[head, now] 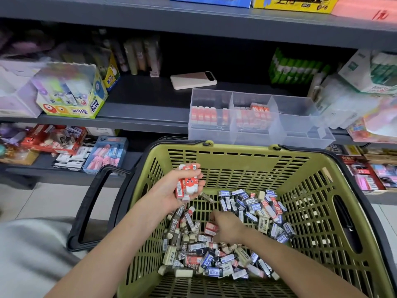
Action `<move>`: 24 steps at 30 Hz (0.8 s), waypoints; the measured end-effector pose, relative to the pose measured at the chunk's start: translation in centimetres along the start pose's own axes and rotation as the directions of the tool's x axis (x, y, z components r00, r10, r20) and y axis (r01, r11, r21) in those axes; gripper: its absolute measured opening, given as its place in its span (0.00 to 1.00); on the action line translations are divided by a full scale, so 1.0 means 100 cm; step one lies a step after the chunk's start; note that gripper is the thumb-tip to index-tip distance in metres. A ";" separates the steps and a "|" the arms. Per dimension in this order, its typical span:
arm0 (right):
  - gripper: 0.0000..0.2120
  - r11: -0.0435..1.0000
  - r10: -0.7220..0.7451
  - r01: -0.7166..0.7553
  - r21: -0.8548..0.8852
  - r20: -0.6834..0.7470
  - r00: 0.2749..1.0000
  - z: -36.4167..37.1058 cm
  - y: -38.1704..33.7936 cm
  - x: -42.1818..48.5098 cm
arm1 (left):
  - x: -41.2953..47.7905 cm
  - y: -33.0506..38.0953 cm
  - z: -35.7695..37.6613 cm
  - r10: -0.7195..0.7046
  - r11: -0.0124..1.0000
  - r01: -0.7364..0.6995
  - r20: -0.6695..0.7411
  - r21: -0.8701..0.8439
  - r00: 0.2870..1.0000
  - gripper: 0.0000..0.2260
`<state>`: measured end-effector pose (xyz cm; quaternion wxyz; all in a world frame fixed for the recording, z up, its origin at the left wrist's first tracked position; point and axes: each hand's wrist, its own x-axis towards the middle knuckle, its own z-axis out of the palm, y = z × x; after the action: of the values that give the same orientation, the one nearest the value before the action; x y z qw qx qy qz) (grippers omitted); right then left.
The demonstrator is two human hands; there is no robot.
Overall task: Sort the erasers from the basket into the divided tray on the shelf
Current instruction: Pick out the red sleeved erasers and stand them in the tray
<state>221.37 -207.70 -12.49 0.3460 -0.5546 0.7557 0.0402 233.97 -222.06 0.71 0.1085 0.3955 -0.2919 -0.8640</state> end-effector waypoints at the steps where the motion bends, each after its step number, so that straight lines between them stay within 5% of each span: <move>1: 0.22 1.000 0.022 -0.022 0.009 0.021 1.000 -0.002 0.000 0.000 | 0.000 0.000 0.000 -0.002 1.000 0.002 -0.004 0.001 1.000 0.18; 12: 0.16 0.998 0.029 -0.031 0.060 0.027 0.999 0.002 0.003 0.000 | 0.001 -0.003 0.000 -0.012 0.997 0.011 0.015 0.075 1.000 0.20; 15: 0.13 0.965 0.041 -0.049 0.258 0.035 0.999 -0.009 0.002 -0.006 | 0.003 -0.008 0.001 -0.016 0.988 0.016 -0.003 0.154 1.000 0.20; 18: 0.13 0.788 0.051 -0.021 0.615 -0.031 0.998 -0.038 -0.001 -0.019 | 0.004 -0.015 -0.002 0.044 0.965 -0.035 -0.026 0.261 0.999 0.16; 20: 0.11 0.571 0.051 0.037 0.820 -0.080 0.995 -0.065 -0.008 -0.028 | 0.003 -0.017 -0.003 0.110 0.936 -0.096 -0.021 0.338 0.994 0.18; 22: 0.11 0.355 -0.013 0.112 0.928 -0.114 0.993 -0.092 -0.018 -0.038 | 0.000 -0.013 0.000 0.164 0.912 -0.154 0.007 0.381 0.986 0.20; 24: 0.10 0.315 -0.083 0.163 0.935 -0.144 0.986 -0.115 -0.029 -0.049 | -0.004 -0.008 0.005 0.205 0.899 -0.211 0.057 0.384 0.977 0.22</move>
<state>219.06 -209.90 -0.04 0.5792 -0.3074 0.6054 -0.4511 233.94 -221.09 0.75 0.1174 0.3691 -0.4984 -0.7756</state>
